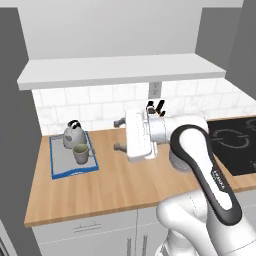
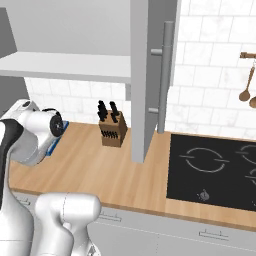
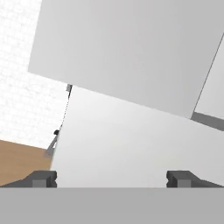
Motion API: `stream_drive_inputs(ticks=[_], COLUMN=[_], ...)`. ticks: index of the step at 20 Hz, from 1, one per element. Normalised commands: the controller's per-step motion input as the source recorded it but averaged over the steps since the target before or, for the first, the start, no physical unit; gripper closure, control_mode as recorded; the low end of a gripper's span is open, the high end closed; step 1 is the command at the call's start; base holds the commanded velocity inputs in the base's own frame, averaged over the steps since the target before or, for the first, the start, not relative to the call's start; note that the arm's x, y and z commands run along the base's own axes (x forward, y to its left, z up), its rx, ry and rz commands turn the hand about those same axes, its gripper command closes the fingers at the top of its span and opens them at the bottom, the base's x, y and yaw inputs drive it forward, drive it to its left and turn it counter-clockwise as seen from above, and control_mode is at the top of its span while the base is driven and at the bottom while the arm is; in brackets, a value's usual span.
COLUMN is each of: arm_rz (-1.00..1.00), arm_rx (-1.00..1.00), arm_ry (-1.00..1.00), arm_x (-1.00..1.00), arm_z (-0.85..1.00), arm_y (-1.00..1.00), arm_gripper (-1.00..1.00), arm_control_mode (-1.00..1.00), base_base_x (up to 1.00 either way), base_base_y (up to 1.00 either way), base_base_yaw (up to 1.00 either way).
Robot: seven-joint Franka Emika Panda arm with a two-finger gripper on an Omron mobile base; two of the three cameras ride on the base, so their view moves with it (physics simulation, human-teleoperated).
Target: Pick the kettle from the counter and place it on the tray. Then pick the mug from the cabinet and place it on the tray. Then close the cabinet doors.
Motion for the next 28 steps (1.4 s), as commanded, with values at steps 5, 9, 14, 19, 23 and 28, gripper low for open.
stream_drive_inputs(ticks=[5,9,14,19,23,28], arm_rz=[0.0,0.05,0.04,0.06,0.02,0.02], arm_rx=[-0.01,-0.03,-0.09,-0.05,-0.07,-0.05], arm_ry=[-0.12,-0.24,-0.24,-0.2,-0.23,-0.27], arm_x=[-0.32,-0.44,-0.47,-0.63,-0.63,-0.47], arm_z=[0.31,0.33,0.41,0.33,0.24,0.2], arm_y=[-0.12,-0.03,0.08,0.22,0.35,0.46], arm_gripper=[-1.0,-1.0,-1.0,-1.0,-1.0,-1.0], arm_control_mode=[-1.0,-1.0,-1.0,-1.0,-1.0,-1.0], base_base_x=[0.0,0.0,0.0,0.0,0.0,0.0], base_base_y=[0.0,0.0,0.0,0.0,0.0,0.0], base_base_yaw=[0.0,0.0,0.0,0.0,0.0,0.0])
